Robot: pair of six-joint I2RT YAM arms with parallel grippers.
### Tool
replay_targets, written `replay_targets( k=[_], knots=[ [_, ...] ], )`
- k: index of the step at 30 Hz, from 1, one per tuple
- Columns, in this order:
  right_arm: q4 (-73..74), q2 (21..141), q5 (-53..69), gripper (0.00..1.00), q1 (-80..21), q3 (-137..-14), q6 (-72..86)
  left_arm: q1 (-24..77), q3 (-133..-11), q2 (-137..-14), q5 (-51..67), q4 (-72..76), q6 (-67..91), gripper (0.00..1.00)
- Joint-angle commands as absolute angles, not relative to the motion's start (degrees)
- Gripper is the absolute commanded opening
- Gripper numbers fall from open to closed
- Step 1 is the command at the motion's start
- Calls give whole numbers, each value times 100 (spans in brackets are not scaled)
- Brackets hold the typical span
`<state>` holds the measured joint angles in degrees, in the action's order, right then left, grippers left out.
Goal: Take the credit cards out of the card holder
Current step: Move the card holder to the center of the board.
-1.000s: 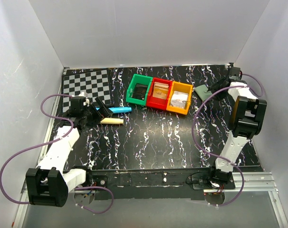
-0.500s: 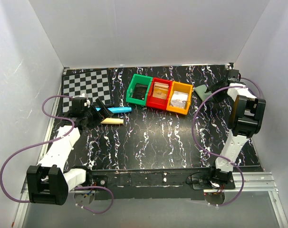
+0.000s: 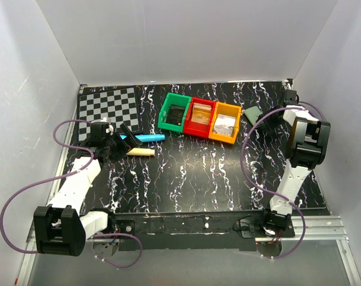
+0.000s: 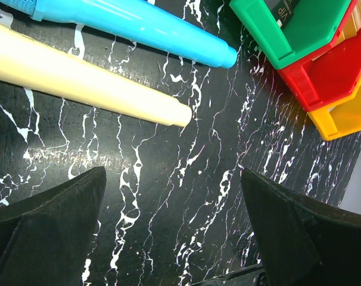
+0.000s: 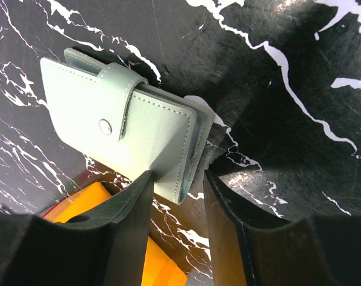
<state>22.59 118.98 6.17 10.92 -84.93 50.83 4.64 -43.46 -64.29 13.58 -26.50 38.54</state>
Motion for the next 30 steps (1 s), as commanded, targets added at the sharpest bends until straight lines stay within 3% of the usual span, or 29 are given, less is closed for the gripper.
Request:
replay_targets(
  k=[1, 2, 9, 11, 12, 22, 30],
  knots=[
    [2268, 11944, 615, 44, 1107, -8649, 5063, 483, -4368, -6442, 1433, -2540, 3867, 98],
    [2250, 11953, 624, 37, 1116, -8640, 5054, 483, -4368, -6442, 1433, -2540, 3867, 98],
    [2224, 11804, 642, 17, 1099, -8517, 5001, 483, -4280, -6302, 1441, -2549, 3876, 98],
    [2224, 11708, 642, 3, 1099, -8429, 4983, 483, -4237, -6232, 1441, -2549, 3894, 98],
    [2224, 11637, 633, 1, 1099, -8385, 4983, 483, -4236, -6197, 1450, -2549, 3894, 98],
    [2443, 10531, 159, 1, 1072, -7437, 4746, 483, -4070, -5836, 1547, -2531, 4008, 98],
    [2215, 9537, 167, 1, 967, -5794, 4527, 492, -3876, -5652, 1775, -2373, 4078, 97]
  ],
)
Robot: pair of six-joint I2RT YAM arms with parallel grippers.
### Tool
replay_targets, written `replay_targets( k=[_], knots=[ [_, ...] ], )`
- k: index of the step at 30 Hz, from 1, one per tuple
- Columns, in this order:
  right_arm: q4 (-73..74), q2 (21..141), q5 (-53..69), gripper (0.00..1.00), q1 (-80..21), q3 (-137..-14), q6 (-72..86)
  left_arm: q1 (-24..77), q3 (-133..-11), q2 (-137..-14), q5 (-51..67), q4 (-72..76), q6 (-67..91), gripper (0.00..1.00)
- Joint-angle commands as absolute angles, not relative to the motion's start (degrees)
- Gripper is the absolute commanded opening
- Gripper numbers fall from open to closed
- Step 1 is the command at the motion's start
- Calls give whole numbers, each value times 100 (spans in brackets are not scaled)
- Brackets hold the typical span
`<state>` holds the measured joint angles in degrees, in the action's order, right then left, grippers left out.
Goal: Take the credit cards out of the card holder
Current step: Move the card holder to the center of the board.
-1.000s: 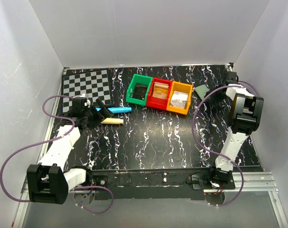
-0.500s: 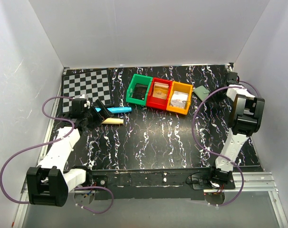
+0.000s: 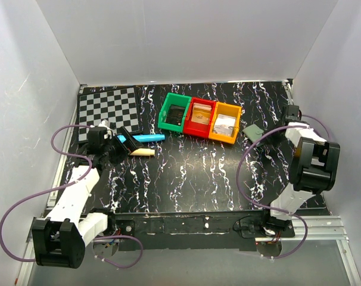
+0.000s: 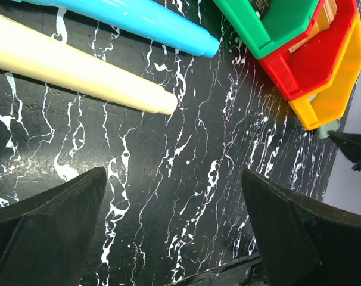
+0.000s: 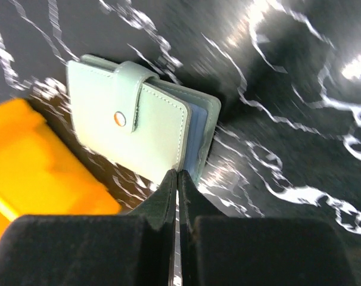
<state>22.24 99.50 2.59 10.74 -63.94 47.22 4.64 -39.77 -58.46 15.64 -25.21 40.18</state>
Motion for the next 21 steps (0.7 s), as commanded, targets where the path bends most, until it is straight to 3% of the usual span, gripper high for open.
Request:
replay_targets(
  k=[1, 21],
  knots=[
    [2258, 9423, 123, 1, 906, -5601, 4518, 492, -3867, -5643, 1793, -2338, 4087, 97],
    [2935, 7269, 105, 1, -930, -3762, 5246, 650, -3665, -5274, 1907, -2241, 4263, 96]
  ],
)
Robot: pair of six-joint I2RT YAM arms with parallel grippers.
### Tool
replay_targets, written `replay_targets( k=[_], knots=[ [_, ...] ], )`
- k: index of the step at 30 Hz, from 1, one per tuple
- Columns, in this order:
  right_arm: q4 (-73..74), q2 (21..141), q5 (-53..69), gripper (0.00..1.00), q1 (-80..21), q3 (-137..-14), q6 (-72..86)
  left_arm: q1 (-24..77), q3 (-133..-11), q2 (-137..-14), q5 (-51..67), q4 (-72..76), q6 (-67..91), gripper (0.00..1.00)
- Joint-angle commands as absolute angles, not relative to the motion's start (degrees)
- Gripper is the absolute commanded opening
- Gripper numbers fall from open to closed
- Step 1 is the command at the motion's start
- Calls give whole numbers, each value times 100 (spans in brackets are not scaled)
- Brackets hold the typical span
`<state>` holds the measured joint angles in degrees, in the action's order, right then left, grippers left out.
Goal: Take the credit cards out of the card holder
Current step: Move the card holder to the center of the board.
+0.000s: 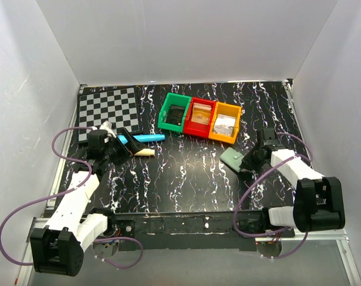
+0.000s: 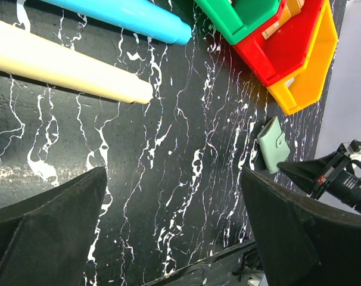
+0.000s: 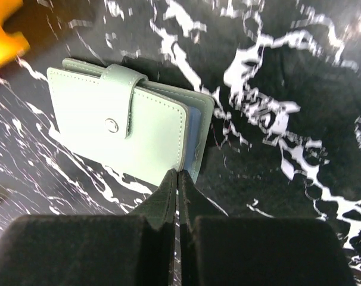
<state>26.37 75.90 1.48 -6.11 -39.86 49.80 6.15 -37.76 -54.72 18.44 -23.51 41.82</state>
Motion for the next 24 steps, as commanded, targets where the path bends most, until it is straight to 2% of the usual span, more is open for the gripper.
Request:
replay_targets(
  k=[1, 4, 5, 8, 10, 11, 15, 20, 24],
  knots=[
    [2918, 7225, 114, 1, -1080, -3701, 5317, 659, -3630, -5265, 1907, -2224, 4280, 96],
    [2909, 7198, 237, 1, -1467, -3630, 5423, 685, -3551, -5308, 1968, -2127, 4298, 96],
    [2892, 7190, 307, 4, -1520, -3630, 5353, 703, -3533, -5309, 2021, -2092, 4289, 96],
    [2909, 6971, 404, 37, -1573, -3604, 5063, 782, -3559, -5283, 2039, -2083, 4245, 96],
    [3075, 6751, 387, 50, -1573, -3647, 4826, 817, -3533, -5239, 2013, -2057, 4228, 96],
    [3207, 6689, 378, 53, -1573, -3708, 4703, 852, -3533, -5230, 2013, -2031, 4245, 97],
    [3524, 6487, 186, 58, -1582, -4025, 4185, 1255, -3498, -5291, 1899, -1890, 4333, 96],
    [3367, 6916, -456, 57, -1573, -4596, 3596, 2275, -3594, -5712, 1512, -1741, 4544, 95],
    [2928, 7408, -484, 55, -1564, -4781, 3498, 2811, -3700, -6090, 1476, -1626, 4649, 90]
  ],
)
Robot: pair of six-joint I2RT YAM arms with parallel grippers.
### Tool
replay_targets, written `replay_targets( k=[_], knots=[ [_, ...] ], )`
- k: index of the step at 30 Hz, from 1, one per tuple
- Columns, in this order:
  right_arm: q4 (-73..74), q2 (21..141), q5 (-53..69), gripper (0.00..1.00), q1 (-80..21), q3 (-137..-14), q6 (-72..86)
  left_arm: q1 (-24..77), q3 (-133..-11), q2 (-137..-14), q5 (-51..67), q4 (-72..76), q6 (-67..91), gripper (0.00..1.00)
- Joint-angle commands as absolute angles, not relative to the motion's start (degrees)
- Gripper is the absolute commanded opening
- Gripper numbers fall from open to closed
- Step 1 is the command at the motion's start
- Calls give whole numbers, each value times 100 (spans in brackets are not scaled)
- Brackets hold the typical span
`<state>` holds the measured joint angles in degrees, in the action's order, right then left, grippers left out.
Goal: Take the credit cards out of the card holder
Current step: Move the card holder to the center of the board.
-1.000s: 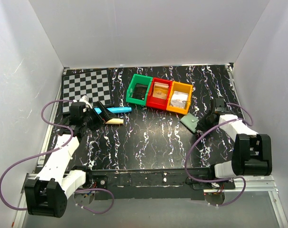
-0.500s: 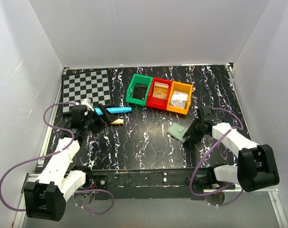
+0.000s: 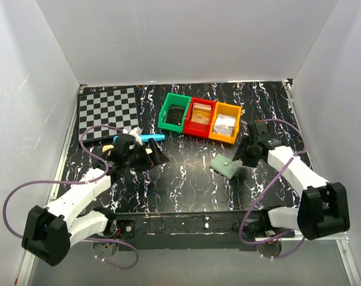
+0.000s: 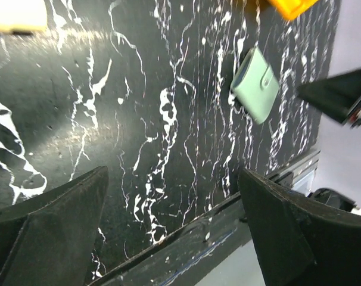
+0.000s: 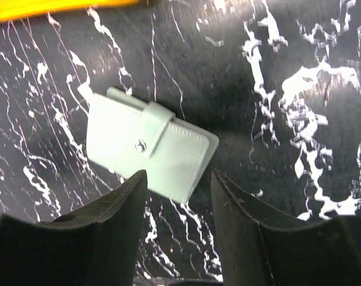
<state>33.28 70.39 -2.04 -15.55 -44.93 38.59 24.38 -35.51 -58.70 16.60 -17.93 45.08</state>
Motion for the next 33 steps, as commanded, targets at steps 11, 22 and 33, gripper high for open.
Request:
replay_targets(
  k=[11, 22, 33],
  knots=[
    [2102, 7990, -195, 56, -1573, -4308, 3498, 3260, -3735, -6512, 1564, -1459, 4728, 88],
    [1460, 7594, 342, 49, -2477, -3253, 4236, 3463, -3841, -7075, 1705, -1266, 4737, 88],
    [1537, 7620, 159, 50, -3630, -3453, 5151, 3568, -3832, -7321, 1661, -1248, 4703, 84]
  ],
)
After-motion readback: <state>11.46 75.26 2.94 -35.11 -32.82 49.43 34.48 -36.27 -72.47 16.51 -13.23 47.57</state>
